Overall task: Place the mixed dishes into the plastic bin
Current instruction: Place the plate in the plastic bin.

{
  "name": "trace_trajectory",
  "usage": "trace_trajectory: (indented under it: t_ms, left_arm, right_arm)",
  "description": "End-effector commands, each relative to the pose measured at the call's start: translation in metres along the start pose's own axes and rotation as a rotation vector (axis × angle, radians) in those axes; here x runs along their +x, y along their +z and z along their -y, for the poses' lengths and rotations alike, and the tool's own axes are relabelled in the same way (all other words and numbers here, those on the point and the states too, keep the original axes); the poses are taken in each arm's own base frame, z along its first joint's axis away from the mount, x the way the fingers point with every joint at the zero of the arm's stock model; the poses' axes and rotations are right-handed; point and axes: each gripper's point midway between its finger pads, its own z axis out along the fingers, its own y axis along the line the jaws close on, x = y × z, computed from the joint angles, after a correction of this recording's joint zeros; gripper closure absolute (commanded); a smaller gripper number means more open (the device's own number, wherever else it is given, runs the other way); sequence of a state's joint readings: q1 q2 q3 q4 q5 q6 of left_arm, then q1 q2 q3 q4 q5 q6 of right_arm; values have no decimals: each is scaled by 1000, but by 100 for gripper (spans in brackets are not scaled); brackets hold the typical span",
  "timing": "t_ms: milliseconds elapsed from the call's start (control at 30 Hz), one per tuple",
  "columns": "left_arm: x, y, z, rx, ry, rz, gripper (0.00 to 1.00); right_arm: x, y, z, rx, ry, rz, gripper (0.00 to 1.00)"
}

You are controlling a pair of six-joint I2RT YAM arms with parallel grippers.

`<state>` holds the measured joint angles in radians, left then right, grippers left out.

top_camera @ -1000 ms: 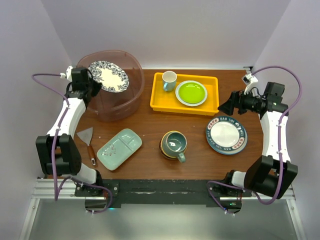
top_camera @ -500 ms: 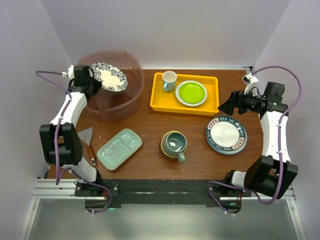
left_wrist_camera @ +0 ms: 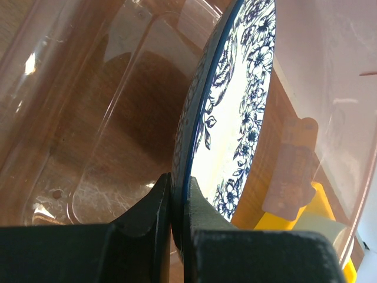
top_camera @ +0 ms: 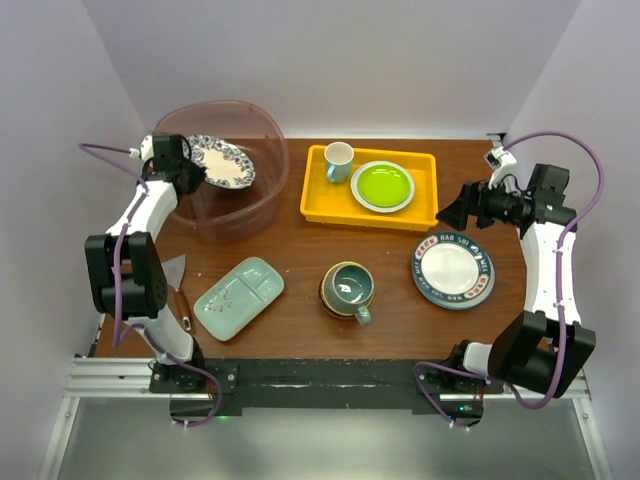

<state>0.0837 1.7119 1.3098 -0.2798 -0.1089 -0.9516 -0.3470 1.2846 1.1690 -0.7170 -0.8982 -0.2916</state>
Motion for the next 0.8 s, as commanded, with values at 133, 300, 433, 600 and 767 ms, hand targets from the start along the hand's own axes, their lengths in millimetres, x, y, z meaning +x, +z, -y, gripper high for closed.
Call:
trace_trajectory:
  t_ms: [133,300,433,600,767]
  left_arm:
    - [-47,-2,52,156,-66,130,100]
    - [-42,10,51,155,-66,109,100]
    - [-36,18,58,185,-67,78,100]
    - [-20,37,54,165,-74,7,87]
    - [-1,49,53,178,-90,-64,61]
  right_arm:
    - [-7,-1,3,19,-22,18,4]
    - [-7,-2,3,26,-27,19,4]
    - [-7,-1,4,24,-25,19,4]
    - [-9,-2,3,26,-27,21,4]
    - [-9,-3,3,26,-27,21,4]
